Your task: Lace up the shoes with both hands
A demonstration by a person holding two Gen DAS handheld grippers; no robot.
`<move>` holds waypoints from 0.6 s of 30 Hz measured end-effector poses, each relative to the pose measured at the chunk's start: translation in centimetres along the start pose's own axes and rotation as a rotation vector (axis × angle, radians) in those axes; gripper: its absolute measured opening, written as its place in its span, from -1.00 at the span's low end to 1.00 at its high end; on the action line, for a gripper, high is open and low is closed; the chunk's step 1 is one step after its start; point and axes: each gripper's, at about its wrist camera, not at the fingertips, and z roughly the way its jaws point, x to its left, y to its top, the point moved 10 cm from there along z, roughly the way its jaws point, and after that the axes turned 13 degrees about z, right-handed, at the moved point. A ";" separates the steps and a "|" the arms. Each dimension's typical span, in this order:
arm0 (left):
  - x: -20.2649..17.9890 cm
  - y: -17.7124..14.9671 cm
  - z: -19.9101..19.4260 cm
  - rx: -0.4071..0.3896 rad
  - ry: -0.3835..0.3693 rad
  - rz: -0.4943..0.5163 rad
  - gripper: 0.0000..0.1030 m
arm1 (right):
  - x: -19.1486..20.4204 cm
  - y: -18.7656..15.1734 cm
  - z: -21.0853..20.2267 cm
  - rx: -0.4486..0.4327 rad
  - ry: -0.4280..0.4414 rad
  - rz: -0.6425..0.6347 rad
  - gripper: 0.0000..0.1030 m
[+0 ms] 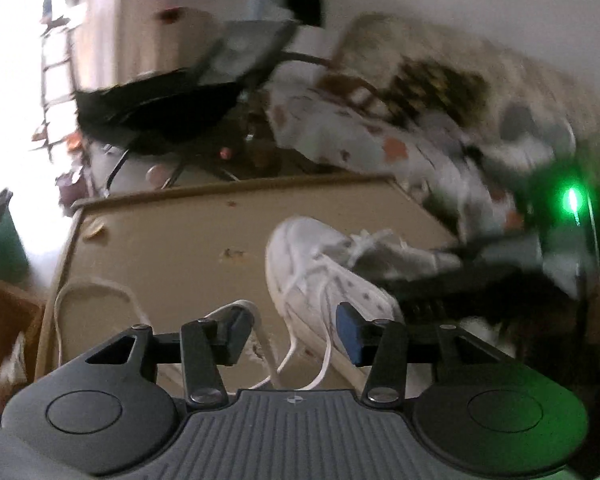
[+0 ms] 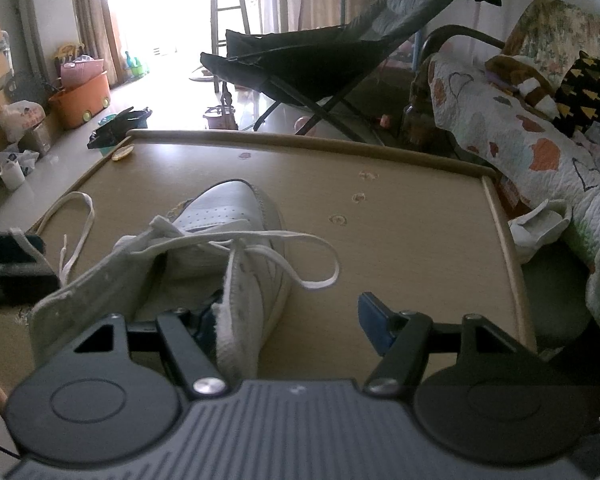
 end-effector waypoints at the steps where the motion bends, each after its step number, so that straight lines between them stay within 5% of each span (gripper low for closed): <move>1: -0.6 0.1 0.2 0.010 -0.002 0.042 -0.05 | 0.0 0.0 0.0 0.000 0.001 0.001 0.34; 8: -2.9 0.9 1.6 0.059 0.032 0.249 -0.13 | 0.0 0.1 0.1 0.002 0.004 0.007 0.34; 16: -0.3 2.4 2.0 0.078 0.003 0.279 -0.30 | -0.1 0.1 0.1 0.003 0.007 0.015 0.36; 18: -0.4 2.6 2.1 0.072 0.002 0.308 -0.52 | -0.1 0.1 0.1 0.003 0.007 0.016 0.36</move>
